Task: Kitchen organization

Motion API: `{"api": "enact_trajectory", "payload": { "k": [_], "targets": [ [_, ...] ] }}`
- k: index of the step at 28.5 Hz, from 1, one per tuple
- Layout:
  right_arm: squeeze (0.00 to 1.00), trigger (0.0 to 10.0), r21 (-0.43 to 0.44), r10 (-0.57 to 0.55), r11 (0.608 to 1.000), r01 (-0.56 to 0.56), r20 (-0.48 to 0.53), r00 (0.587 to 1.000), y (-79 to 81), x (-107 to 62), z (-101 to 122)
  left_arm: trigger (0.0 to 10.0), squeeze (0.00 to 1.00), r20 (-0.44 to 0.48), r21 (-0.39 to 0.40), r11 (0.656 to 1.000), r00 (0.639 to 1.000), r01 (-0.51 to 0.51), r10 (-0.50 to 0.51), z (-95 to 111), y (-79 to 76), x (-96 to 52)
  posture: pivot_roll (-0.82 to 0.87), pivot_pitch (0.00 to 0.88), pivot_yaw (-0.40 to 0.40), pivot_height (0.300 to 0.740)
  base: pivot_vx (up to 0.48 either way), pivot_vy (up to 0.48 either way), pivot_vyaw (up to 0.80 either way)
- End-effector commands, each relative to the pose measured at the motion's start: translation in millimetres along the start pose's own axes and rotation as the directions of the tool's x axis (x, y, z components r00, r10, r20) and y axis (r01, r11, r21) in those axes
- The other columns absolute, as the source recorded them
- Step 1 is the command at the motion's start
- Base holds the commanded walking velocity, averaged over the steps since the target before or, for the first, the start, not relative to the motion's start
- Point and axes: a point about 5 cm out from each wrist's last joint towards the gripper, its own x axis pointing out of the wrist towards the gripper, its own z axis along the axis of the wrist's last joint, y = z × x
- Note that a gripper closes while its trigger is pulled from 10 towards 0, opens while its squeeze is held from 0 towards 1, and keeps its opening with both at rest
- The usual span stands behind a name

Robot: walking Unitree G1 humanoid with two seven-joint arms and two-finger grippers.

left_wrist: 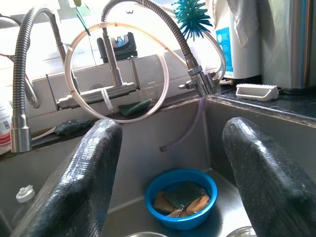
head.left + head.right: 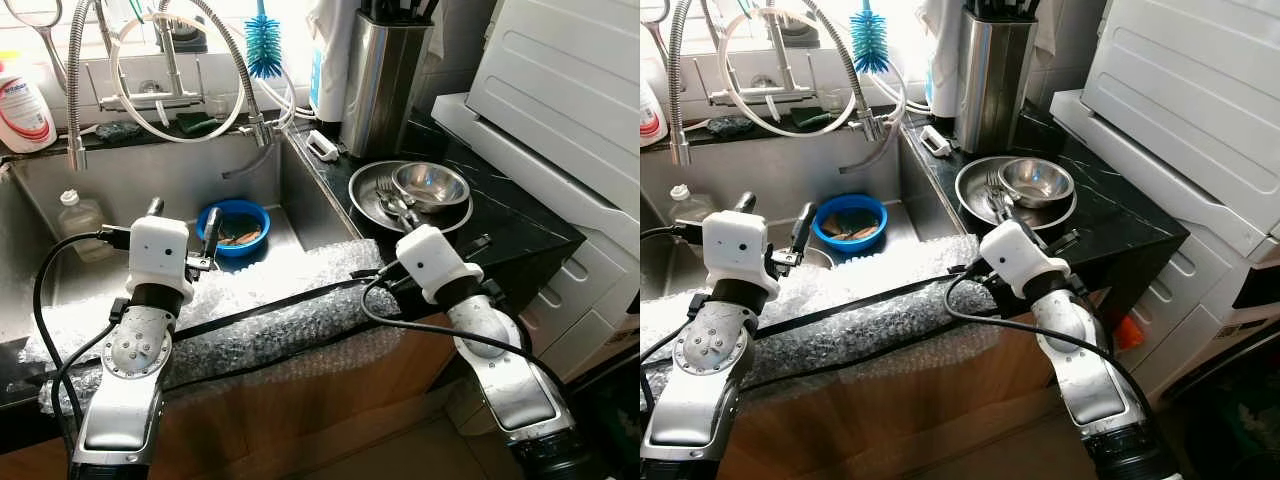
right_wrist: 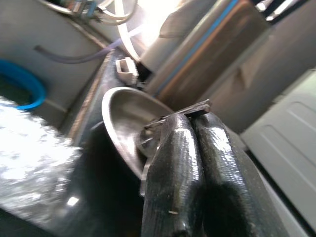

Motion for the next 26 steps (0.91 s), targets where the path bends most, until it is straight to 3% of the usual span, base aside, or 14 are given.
{"api": "enact_trajectory", "payload": {
  "k": [1,2,3,9,11,20,21,22,23,26],
  "targets": [
    [0.0,0.0,-0.012,-0.063,0.998,0.063,0.011,0.998,-10.6,3.4,2.1,10.0,0.0,0.007,0.009,1.0,1.0,-0.001,0.001,0.9,-2.5,3.0,-0.03,0.0,-0.087,0.727,0.0,0.0,0.0],
    [0.0,8.3,-0.01,-0.075,0.997,0.075,0.016,0.997,-12.0,3.6,2.8,10.0,0.0,0.007,0.009,1.0,1.0,-0.001,0.001,1.0,-2.4,3.0,-0.03,0.0,-0.087,0.727,0.0,0.0,0.0],
    [0.0,10.0,-0.01,-0.098,0.995,0.099,0.023,0.995,-14.9,4.1,4.3,10.0,0.0,0.007,0.009,1.0,1.0,-0.001,0.001,1.0,-2.4,3.0,-0.03,0.0,-0.087,0.727,0.0,0.0,0.0],
    [0.0,10.0,0.017,-0.084,0.996,0.084,0.005,0.996,-12.1,4.8,2.4,10.0,0.0,0.007,0.009,1.0,1.0,0.001,-0.001,1.0,-2.7,3.2,-0.03,0.0,-0.087,0.727,0.0,0.0,0.0],
    [0.0,10.0,0.013,0.011,1.0,-0.011,-0.02,1.0,3.2,1.8,-2.5,10.0,0.0,0.007,0.01,1.0,1.0,0.002,-0.002,1.0,-2.8,3.3,-0.03,0.0,-0.087,0.727,0.0,0.0,0.0],
    [0.0,10.0,0.04,0.113,0.993,-0.11,-0.072,0.991,20.5,-2.2,-9.0,10.0,0.0,0.006,0.011,1.0,1.0,0.002,-0.002,1.1,-2.9,3.1,-0.03,0.0,-0.089,0.727,0.0,0.0,0.0],
    [0.17,10.0,0.04,0.118,0.993,-0.115,-0.075,0.99,21.0,-2.4,-9.5,10.0,0.0,0.006,0.011,1.0,1.0,0.002,-0.002,1.0,-2.9,3.1,-0.03,0.0,-0.089,0.727,0.0,0.0,0.0],
    [0.17,10.0,0.044,0.124,0.992,-0.121,-0.078,0.989,21.4,-2.6,-9.8,10.0,0.0,0.006,0.011,1.0,1.0,0.001,-0.001,1.0,-2.7,3.0,-0.03,0.0,-0.089,0.727,0.0,0.0,0.0],
    [1.0,10.0,0.048,0.132,0.991,-0.129,-0.08,0.988,21.4,-2.9,-10.2,10.0,0.0,0.005,0.011,1.0,1.0,0.0,0.0,1.0,-2.6,2.9,-0.03,0.0,-0.089,0.727,0.0,0.0,0.0],
    [1.0,10.0,0.048,0.14,0.99,-0.136,-0.09,0.986,21.5,-3.5,-10.9,10.0,0.0,0.005,0.011,1.0,1.0,0.0,0.0,0.9,-2.7,2.8,-0.03,0.0,-0.088,0.727,0.0,0.0,0.0]
  ]
}}
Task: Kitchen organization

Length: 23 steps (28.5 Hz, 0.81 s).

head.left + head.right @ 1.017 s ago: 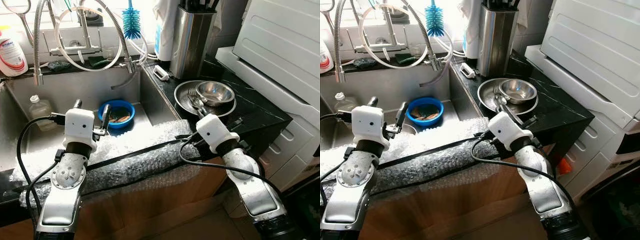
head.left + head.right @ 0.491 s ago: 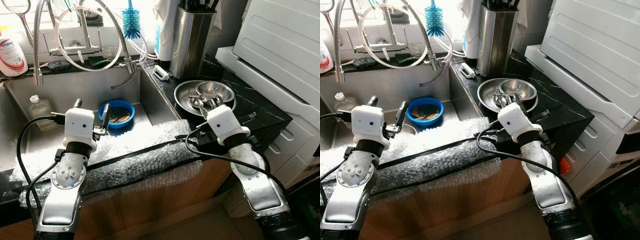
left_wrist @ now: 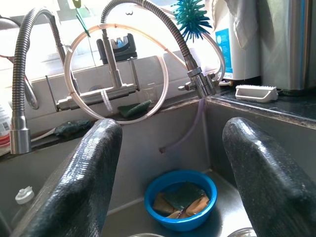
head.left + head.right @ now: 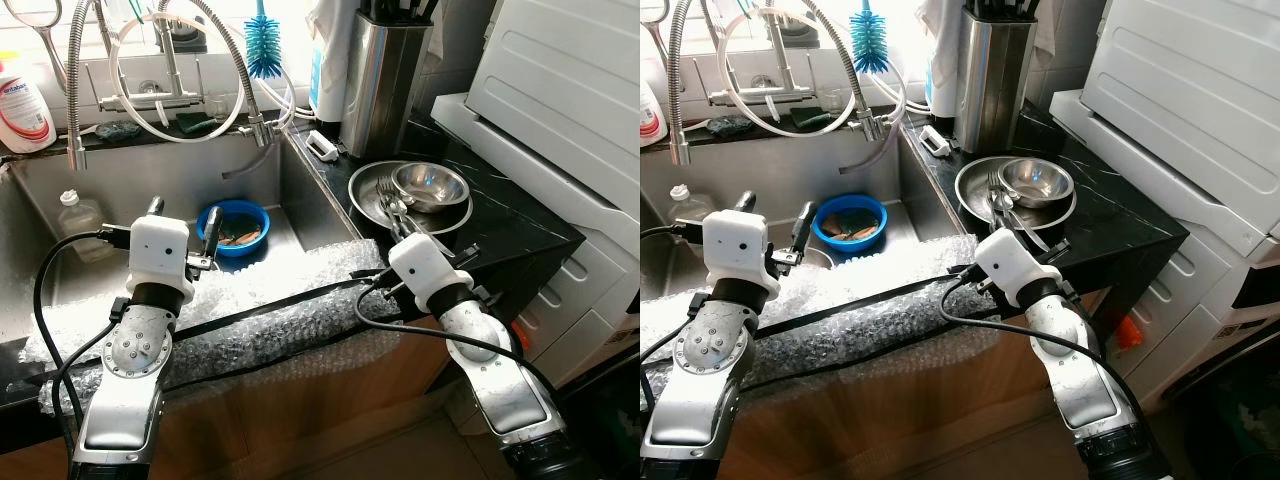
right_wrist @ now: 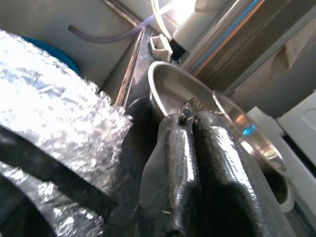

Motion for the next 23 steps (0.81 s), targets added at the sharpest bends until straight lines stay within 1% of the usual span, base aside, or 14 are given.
{"api": "enact_trajectory", "payload": {
  "k": [1,13,14,16,23],
  "targets": [
    [1.0,10.0,0.002,0.01,1.0,-0.01,-0.016,1.0,-0.2,-0.9,-1.9,10.0,0.0,0.001,0.011,1.0,1.0,0.0,0.0,0.2,-2.7,2.3,-0.03,0.0,-0.088,0.727,0.0,0.0,0.0],
    [1.0,10.0,0.001,0.032,1.0,-0.031,-0.02,0.999,0.2,-0.9,-1.1,10.0,0.0,0.001,0.011,1.0,1.0,0.002,-0.002,-0.2,-2.4,2.4,-0.03,0.0,-0.087,0.727,0.0,0.0,0.0],
    [1.0,10.0,-0.016,0.07,0.997,-0.071,-0.022,0.997,2.2,-1.4,-2.2,10.0,0.0,0.001,0.01,1.0,1.0,0.002,-0.002,-0.4,-2.4,2.3,-0.03,0.0,-0.087,0.727,0.0,0.0,0.0],
    [1.0,10.0,-0.024,0.1,0.995,-0.101,-0.031,0.994,4.3,-1.7,-4.0,10.0,0.0,0.001,0.01,1.0,1.0,0.002,-0.002,-0.5,-2.4,2.4,-0.03,0.0,-0.086,0.727,0.0,0.0,0.0],
    [1.0,10.0,-0.049,0.119,0.991,-0.122,-0.052,0.992,5.6,-1.3,-6.9,10.0,0.0,0.003,0.01,1.0,1.0,0.003,-0.003,-0.4,-2.3,3.0,-0.03,0.0,-0.085,0.727,0.0,0.0,0.0]
  ]
}}
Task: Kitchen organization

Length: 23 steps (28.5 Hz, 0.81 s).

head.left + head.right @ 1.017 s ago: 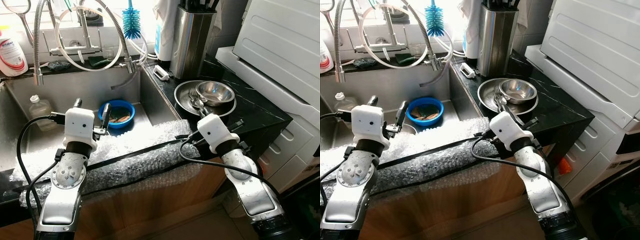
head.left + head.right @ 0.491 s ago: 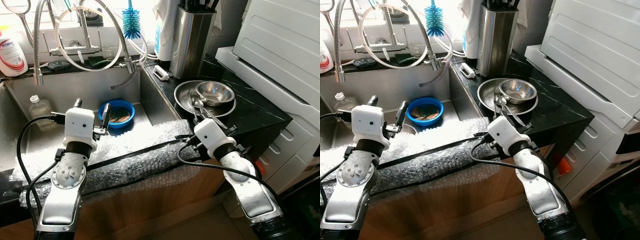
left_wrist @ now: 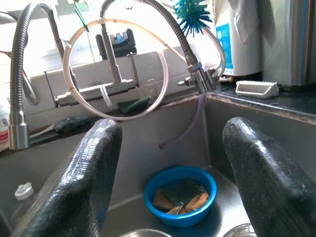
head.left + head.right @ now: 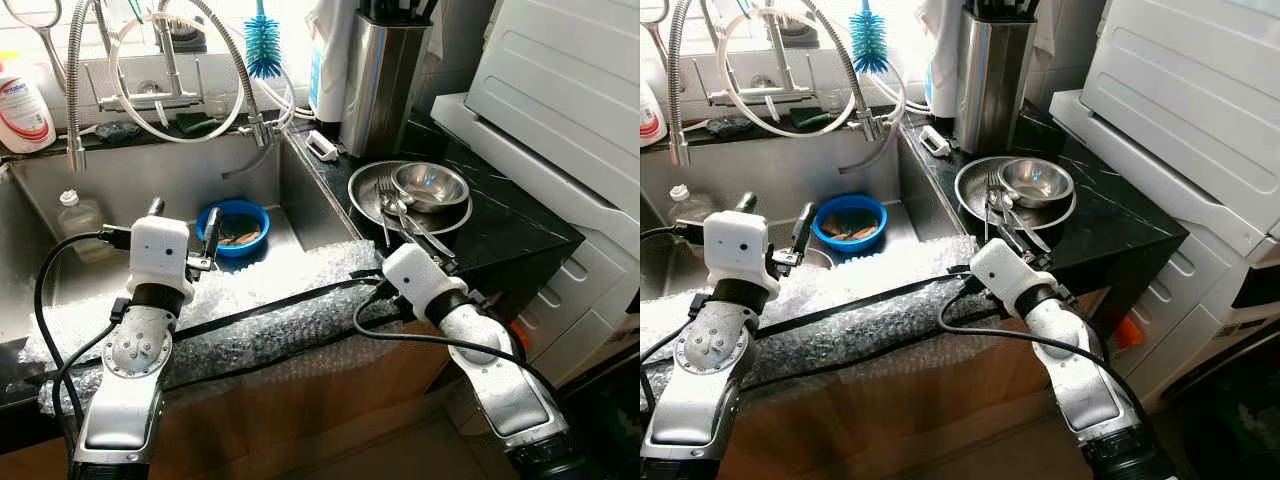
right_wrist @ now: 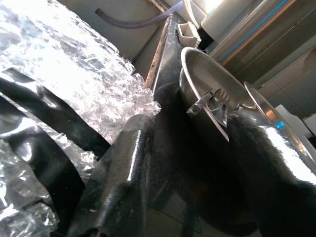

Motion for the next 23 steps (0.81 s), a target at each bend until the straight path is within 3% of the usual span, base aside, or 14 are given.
{"api": "enact_trajectory", "payload": {
  "k": [1,3,4,5,11,23],
  "targets": [
    [1.0,10.0,-0.016,0.013,1.0,-0.014,-0.017,1.0,0.3,0.3,-2.7,10.0,0.0,0.019,0.01,1.0,1.0,0.001,-0.001,3.6,-2.0,3.0,-0.03,0.0,-0.085,0.727,0.0,0.0,0.0],
    [1.0,10.0,-0.03,0.003,1.0,-0.004,-0.012,1.0,-1.3,0.9,-2.1,10.0,0.0,0.02,0.01,1.0,1.0,0.0,-0.001,3.7,-2.0,3.2,-0.03,0.0,-0.085,0.727,0.0,0.0,0.0],
    [0.93,10.0,-0.035,-0.004,0.999,0.004,-0.008,1.0,-2.7,1.3,-1.5,10.0,0.0,0.02,0.01,1.0,1.0,0.0,0.0,3.8,-1.9,3.3,-0.03,0.0,-0.085,0.727,0.0,0.0,0.0],
    [0.0,10.0,-0.045,-0.023,0.999,0.023,-0.001,1.0,-5.7,1.9,-0.2,10.0,0.0,0.021,0.009,1.0,1.0,-0.001,0.001,3.9,-1.9,3.3,-0.03,0.0,-0.086,0.727,0.0,0.0,0.0],
    [0.0,10.0,-0.051,-0.099,0.994,0.101,0.028,0.995,-19.3,4.0,4.9,10.0,0.0,0.021,0.009,1.0,1.0,0.0,0.0,3.9,-1.8,3.4,-0.03,0.0,-0.086,0.727,0.0,0.0,0.0],
    [0.0,10.0,-0.059,-0.078,0.995,0.08,0.023,0.997,-16.5,6.1,3.2,10.0,0.0,0.017,0.01,1.0,1.0,0.002,-0.002,3.3,-2.2,3.1,-0.03,0.0,-0.086,0.727,0.0,0.0,0.0]
  ]
}}
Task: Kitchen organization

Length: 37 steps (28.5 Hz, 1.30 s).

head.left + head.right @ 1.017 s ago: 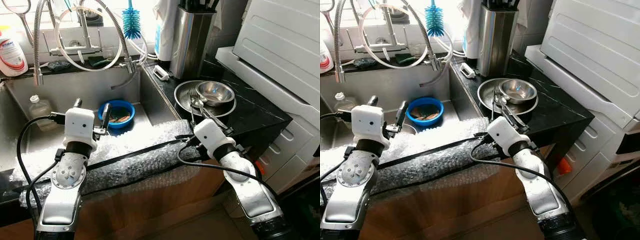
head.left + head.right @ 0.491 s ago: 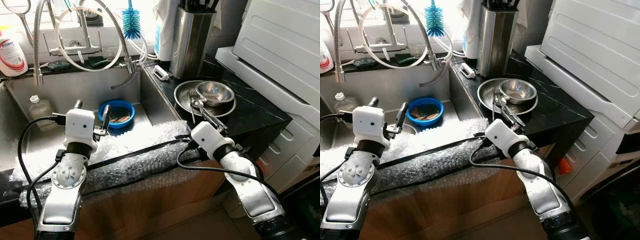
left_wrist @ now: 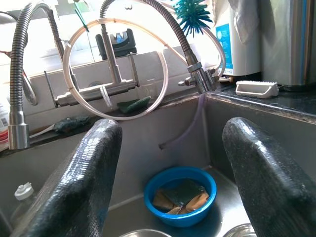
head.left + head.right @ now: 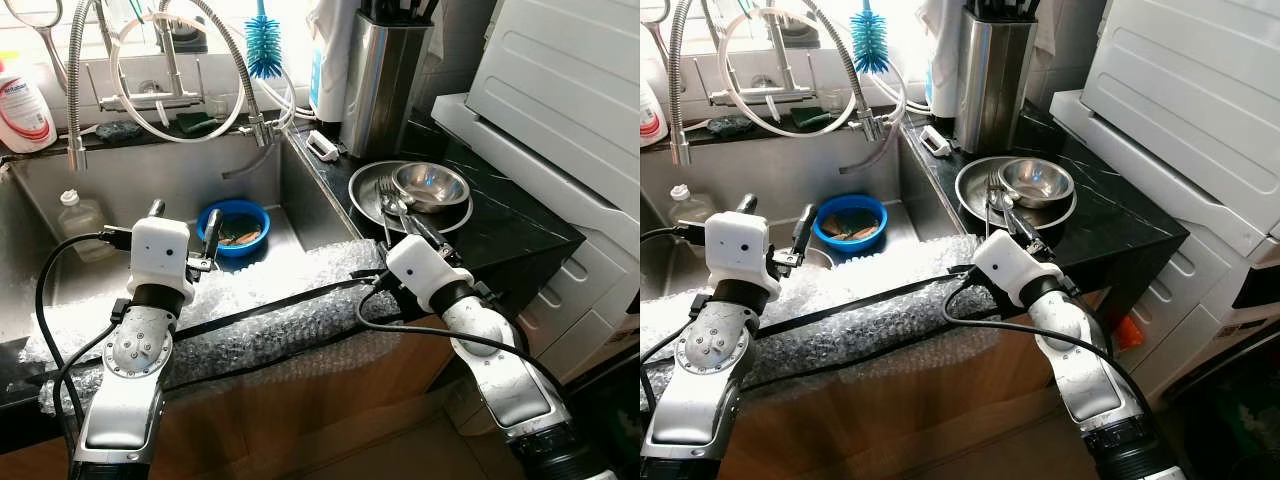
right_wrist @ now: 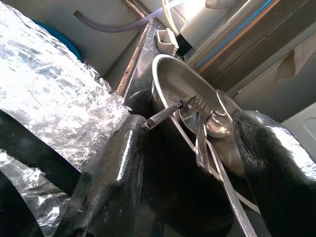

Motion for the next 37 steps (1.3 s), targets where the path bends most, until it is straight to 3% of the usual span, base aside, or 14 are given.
{"api": "enact_trajectory", "payload": {
  "k": [1,2,3,4,5,10,11,22,23,24,25,37],
  "targets": [
    [0.0,10.0,-0.016,-0.007,1.0,0.007,0.004,1.0,-4.3,2.2,0.7,10.0,0.0,0.015,0.01,1.0,1.0,0.002,-0.002,3.0,-2.2,2.9,-0.03,0.0,-0.086,0.727,0.0,0.0,0.0],
    [0.0,8.5,-0.017,-0.008,1.0,0.008,0.003,1.0,-4.4,2.3,0.6,10.0,0.0,0.015,0.011,1.0,1.0,0.001,-0.001,3.0,-2.2,2.8,-0.03,0.0,-0.086,0.727,0.0,0.0,0.0],
    [0.0,8.5,-0.017,-0.008,1.0,0.008,0.003,1.0,-4.4,2.3,0.6,10.0,0.0,0.015,0.011,1.0,1.0,0.001,-0.001,3.0,-2.2,2.8,-0.03,0.0,-0.086,0.727,0.0,0.0,0.0],
    [0.0,3.5,-0.015,-0.013,1.0,0.013,0.005,1.0,-4.8,2.2,0.7,10.0,0.0,0.016,0.011,1.0,1.0,0.0,0.0,3.1,-2.1,2.7,-0.03,0.0,-0.087,0.727,0.0,0.0,0.0],
    [0.0,0.3,-0.013,-0.016,1.0,0.016,0.008,1.0,-5.1,2.0,0.9,10.0,0.0,0.017,0.011,1.0,1.0,-0.001,0.001,3.2,-2.2,2.7,-0.03,0.0,-0.087,0.727,0.0,0.0,0.0],
    [0.0,0.0,-0.012,-0.016,1.0,0.016,0.014,1.0,-5.0,1.3,1.1,10.0,0.0,0.017,0.009,1.0,1.0,-0.002,0.002,3.2,-2.1,2.8,-0.03,0.0,-0.087,0.727,0.0,0.0,0.0],
    [0.0,10.0,-0.011,-0.012,1.0,0.012,0.011,1.0,-4.5,1.5,0.5,10.0,0.0,0.017,0.009,1.0,1.0,-0.001,0.001,3.2,-2.2,3.0,-0.03,0.0,-0.087,0.727,0.0,0.0,0.0],
    [0.0,10.0,-0.011,-0.014,1.0,0.014,0.015,1.0,-4.5,4.2,1.0,10.0,0.0,0.018,0.009,1.0,1.0,-0.004,0.003,3.2,-1.9,3.1,-0.03,0.0,-0.087,0.727,0.0,0.0,0.0],
    [0.0,9.6,-0.011,-0.014,1.0,0.014,0.016,1.0,-4.5,4.1,1.2,10.0,0.0,0.018,0.008,1.0,1.0,-0.004,0.004,3.2,-2.0,3.0,-0.03,0.0,-0.087,0.727,0.0,0.0,0.0],
    [0.0,6.0,-0.012,-0.016,1.0,0.016,0.02,1.0,-4.7,4.0,1.3,10.0,0.0,0.018,0.008,1.0,1.0,-0.003,0.003,3.3,-2.2,3.0,-0.03,0.0,-0.088,0.727,0.0,0.0,0.0],
    [0.0,0.0,-0.009,-0.016,1.0,0.016,0.021,1.0,-4.5,3.9,1.5,10.0,0.0,0.018,0.008,1.0,1.0,-0.003,0.003,3.2,-2.2,2.9,-0.03,0.0,-0.087,0.727,0.0,0.0,0.0],
    [0.0,0.0,-0.008,-0.001,1.0,0.001,0.041,0.999,-2.2,3.6,3.4,10.0,0.0,0.018,0.005,1.0,1.0,-0.003,0.003,3.1,-3.1,3.2,-0.03,0.0,-0.086,0.727,0.0,0.0,0.0]
  ]
}}
